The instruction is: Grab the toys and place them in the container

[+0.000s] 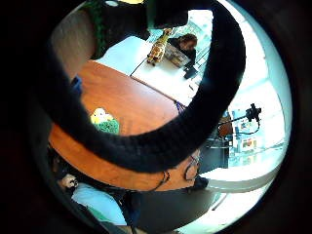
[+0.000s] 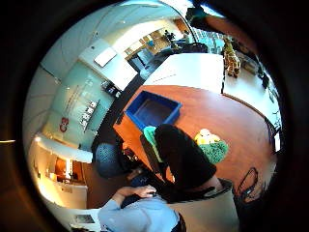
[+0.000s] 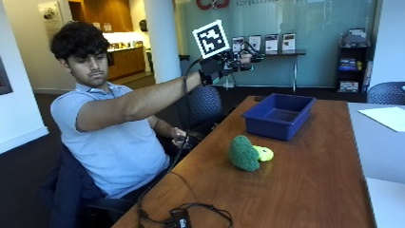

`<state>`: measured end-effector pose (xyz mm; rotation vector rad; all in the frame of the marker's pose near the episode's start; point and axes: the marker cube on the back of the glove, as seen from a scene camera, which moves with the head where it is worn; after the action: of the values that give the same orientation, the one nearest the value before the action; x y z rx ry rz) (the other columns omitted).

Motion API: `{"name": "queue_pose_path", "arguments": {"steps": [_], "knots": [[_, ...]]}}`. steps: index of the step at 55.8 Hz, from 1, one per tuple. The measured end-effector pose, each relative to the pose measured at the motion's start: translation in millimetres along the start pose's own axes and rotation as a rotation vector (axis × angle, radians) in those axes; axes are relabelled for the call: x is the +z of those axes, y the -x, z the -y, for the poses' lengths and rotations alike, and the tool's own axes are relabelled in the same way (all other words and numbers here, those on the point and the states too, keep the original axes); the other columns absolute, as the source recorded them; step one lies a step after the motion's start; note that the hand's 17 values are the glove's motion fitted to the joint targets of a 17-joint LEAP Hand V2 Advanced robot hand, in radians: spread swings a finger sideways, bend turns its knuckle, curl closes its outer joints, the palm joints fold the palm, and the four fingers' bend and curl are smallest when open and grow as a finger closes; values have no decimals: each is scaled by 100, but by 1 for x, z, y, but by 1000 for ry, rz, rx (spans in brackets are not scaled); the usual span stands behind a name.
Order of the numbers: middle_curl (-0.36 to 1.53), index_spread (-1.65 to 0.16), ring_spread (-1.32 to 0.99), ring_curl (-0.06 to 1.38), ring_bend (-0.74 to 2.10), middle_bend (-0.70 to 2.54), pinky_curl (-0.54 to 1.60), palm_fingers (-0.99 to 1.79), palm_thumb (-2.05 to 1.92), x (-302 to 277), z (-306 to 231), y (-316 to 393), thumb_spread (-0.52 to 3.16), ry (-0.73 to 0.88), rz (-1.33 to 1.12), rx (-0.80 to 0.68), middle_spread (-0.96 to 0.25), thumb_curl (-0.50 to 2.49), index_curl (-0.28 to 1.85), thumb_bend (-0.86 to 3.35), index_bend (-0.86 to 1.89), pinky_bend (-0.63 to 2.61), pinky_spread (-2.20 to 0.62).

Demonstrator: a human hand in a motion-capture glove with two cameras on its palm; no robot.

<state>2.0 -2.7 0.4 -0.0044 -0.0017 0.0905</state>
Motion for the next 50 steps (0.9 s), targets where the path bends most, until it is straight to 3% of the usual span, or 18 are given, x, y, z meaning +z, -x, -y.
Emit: {"name": "queue_pose_path", "arguments": {"steps": [4, 8, 11, 29, 32, 38, 50], "knots": [[3, -20, -3, 2, 16, 13, 16, 11, -7, 1, 0, -1, 69, 3, 17, 11, -2, 1, 7, -5, 21, 62, 4], [5, -25, -4, 3, 18, 15, 20, 7, -8, 4, -4, -8, 91, 12, -20, -81, -3, 3, 11, -5, 23, 68, 6], [7, -27, -4, 4, 19, 16, 22, 6, -8, 6, -1, -8, 102, 16, -32, -13, -3, 4, 14, -5, 23, 70, 6], [15, -32, -6, 11, 21, 17, 27, -1, -8, 31, -1, -1, 128, 67, 18, 14, -3, 10, 23, -5, 24, 76, 7], [16, -33, -6, 12, 21, 17, 27, -1, -8, 45, -3, -1, 130, 91, 21, -18, -3, 11, 25, -5, 24, 76, 7], [18, -33, -6, 14, 22, 16, 28, -2, -8, 85, -5, -3, 131, 158, -83, 58, -3, 12, 27, -5, 23, 77, 8], [20, -34, -5, 17, 20, 15, 31, -8, -6, 196, -34, 6, 133, 465, 22, 79, -3, 15, 28, -4, 16, 83, 8]]}}
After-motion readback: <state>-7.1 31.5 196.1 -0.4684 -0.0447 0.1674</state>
